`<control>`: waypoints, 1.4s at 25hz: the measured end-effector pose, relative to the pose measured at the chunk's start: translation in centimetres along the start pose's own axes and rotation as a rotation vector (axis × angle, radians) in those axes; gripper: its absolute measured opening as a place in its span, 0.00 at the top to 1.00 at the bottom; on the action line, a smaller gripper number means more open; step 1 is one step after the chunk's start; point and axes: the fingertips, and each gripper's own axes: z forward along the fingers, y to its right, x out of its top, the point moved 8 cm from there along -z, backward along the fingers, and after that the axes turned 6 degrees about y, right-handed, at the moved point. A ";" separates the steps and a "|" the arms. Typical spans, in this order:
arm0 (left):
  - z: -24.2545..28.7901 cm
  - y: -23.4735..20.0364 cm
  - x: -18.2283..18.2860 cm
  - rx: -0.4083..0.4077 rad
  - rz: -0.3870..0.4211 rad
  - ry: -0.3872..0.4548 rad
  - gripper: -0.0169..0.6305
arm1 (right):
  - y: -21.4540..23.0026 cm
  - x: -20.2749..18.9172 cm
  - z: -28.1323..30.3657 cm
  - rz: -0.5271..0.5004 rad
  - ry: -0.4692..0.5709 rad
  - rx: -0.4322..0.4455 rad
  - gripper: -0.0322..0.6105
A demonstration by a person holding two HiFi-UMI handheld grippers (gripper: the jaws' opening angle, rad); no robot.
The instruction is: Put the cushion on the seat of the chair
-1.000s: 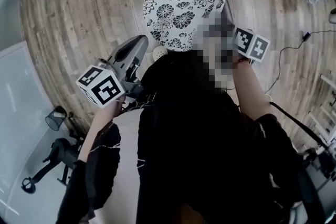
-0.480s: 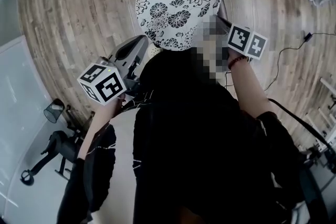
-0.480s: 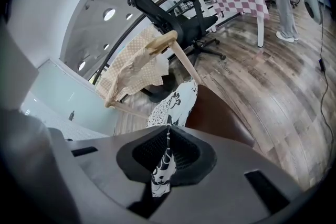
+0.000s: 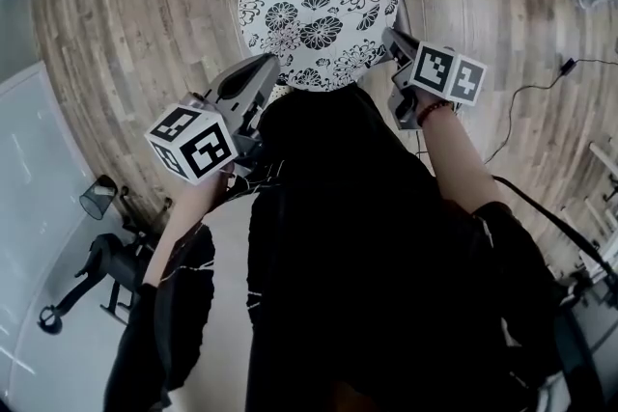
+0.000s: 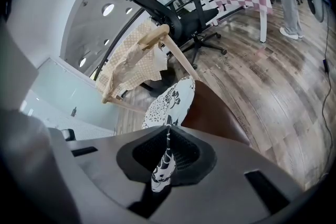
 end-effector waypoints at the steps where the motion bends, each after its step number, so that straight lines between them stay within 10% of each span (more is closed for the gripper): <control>1: 0.1 0.2 -0.1 0.000 0.003 -0.003 0.95 | 0.2 0.0 0.1 0.000 -0.004 0.002 0.91; 35: 4.3 3.1 -0.3 0.127 0.027 -0.025 0.95 | 4.1 -1.0 2.7 -0.061 -0.224 0.061 0.91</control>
